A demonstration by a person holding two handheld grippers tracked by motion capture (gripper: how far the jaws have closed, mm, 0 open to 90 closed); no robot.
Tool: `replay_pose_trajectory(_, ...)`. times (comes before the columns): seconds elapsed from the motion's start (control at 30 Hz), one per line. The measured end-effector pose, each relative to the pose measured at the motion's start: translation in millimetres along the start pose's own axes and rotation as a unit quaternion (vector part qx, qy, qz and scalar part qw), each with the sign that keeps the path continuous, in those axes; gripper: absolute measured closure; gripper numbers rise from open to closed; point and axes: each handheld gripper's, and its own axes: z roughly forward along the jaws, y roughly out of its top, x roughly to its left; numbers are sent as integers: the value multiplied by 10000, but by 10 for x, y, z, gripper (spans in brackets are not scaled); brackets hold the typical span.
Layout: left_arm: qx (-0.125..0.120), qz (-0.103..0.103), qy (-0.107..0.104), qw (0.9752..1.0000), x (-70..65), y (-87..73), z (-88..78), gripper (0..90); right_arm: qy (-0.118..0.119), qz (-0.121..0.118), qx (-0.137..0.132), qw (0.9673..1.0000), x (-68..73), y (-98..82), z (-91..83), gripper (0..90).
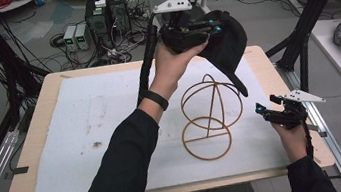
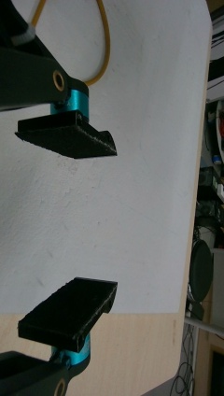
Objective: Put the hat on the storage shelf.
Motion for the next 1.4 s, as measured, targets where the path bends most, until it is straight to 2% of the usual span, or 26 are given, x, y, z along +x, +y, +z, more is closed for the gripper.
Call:
replay_pose_trajectory(0.03, -10, -16, -58, 10000, -40, 5, -9, 873, 12, -2, 9, 10000, 7, 1, 6, 288)
replay_pose_trajectory(0.07, -60, -44, -200, 9998, -90, 3, -28, 873, 14, 11, 11, 10000, 10, 2, 6, 288)
replay_pose_trajectory(0.13, -84, -28, -222, 9997, -129, 1, -40, 872, 8, 11, 12, 10000, 9, 2, 7, 288)
replay_pose_trajectory(0.2, -121, -53, -418, 9990, -218, -25, -96, 872, -6, 4, 1, 10000, -3, 0, 11, 288)
replay_pose_trajectory(0.4, -74, -89, -648, 9978, -361, -127, -255, 872, -15, 25, 11, 10000, -1, 1, 14, 288)
replay_pose_trajectory(0.53, 18, -78, -649, 9979, -415, -147, -343, 872, -13, 0, 9, 10000, 9, 8, 24, 288)
replay_pose_trajectory(0.67, 253, -51, -522, 9983, -474, -133, -483, 871, 0, 8, 32, 10000, 33, 14, 38, 288)
replay_pose_trajectory(0.87, 518, -76, -496, 9974, -538, -120, -590, 870, 0, -25, 31, 10000, 40, 18, 56, 288)
replay_pose_trajectory(0.93, 675, 17, -398, 9969, -561, -120, -614, 870, 0, -11, 49, 10000, 43, 19, 56, 288)
replay_pose_trajectory(0.97, 742, -13, -315, 9967, -562, -132, -637, 870, -9, -44, 32, 10000, 38, 19, 65, 288)
replay_pose_trajectory(1.03, 765, -26, -315, 9966, -562, -142, -644, 870, -5, -35, 36, 10000, 41, 22, 68, 288)
replay_pose_trajectory(1.1, 963, 77, -215, 9951, -582, -191, -666, 869, -11, -42, 28, 10000, 45, 26, 67, 288)
replay_pose_trajectory(1.17, 1009, 92, -201, 9947, -585, -215, -669, 869, -9, -50, 28, 10000, 44, 25, 72, 288)
replay_pose_trajectory(1.27, 1099, -30, -134, 9938, -546, -322, -665, 867, -9, -33, 49, 10000, 47, 24, 75, 288)
replay_pose_trajectory(1.33, 1200, 13, -76, 9927, -536, -371, -666, 865, 2, -12, 41, 10000, 55, 26, 74, 288)
replay_pose_trajectory(1.4, 1214, -1, -115, 9925, -529, -426, -673, 865, -4, -38, 24, 10000, 50, 28, 73, 288)
